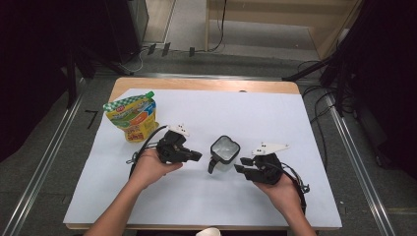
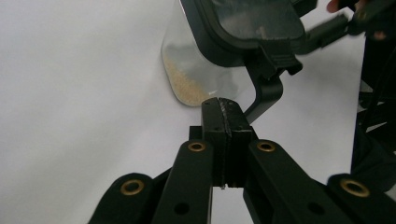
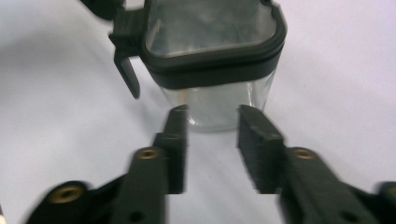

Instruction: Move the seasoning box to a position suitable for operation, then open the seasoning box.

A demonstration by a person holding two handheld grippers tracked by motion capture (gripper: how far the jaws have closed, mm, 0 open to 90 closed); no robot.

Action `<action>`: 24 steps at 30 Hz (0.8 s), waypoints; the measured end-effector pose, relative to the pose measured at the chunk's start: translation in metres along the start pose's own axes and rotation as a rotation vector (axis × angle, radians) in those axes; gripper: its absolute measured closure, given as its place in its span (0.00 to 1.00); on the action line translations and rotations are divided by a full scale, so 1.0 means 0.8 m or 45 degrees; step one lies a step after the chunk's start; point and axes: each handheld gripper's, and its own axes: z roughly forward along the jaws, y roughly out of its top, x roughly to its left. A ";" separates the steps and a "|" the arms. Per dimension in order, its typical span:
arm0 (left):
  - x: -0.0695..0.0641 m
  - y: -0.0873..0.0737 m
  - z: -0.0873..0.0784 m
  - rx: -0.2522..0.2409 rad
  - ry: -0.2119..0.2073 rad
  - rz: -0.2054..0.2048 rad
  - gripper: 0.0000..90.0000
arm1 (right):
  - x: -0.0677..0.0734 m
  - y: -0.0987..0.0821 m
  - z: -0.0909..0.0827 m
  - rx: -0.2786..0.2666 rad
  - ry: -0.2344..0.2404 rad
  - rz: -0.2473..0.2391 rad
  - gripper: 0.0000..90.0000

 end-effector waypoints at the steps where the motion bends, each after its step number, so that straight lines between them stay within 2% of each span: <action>1: -0.001 -0.003 0.003 -0.001 -0.005 0.000 1.00 | -0.001 0.000 -0.002 -0.014 -0.006 0.003 0.84; 3: -0.002 -0.002 0.008 0.009 -0.011 0.001 1.00 | -0.004 0.000 -0.003 -0.028 -0.020 0.014 0.92; 5: -0.003 0.000 0.009 -0.009 -0.012 0.004 1.00 | -0.005 -0.001 -0.002 -0.030 -0.024 0.012 1.00; 8: -0.007 0.001 0.011 -0.012 -0.008 0.033 1.00 | -0.007 0.001 0.004 -0.019 -0.027 0.020 1.00; 14: -0.009 0.002 0.018 -0.014 -0.015 0.051 1.00 | -0.010 0.004 0.019 0.021 -0.043 0.038 1.00; 18: -0.014 0.003 0.023 -0.002 -0.017 0.072 1.00 | -0.012 0.003 0.019 0.023 -0.035 0.053 1.00; 24: -0.022 0.005 0.027 -0.011 -0.017 0.089 1.00 | -0.010 0.002 0.023 0.039 -0.049 0.043 1.00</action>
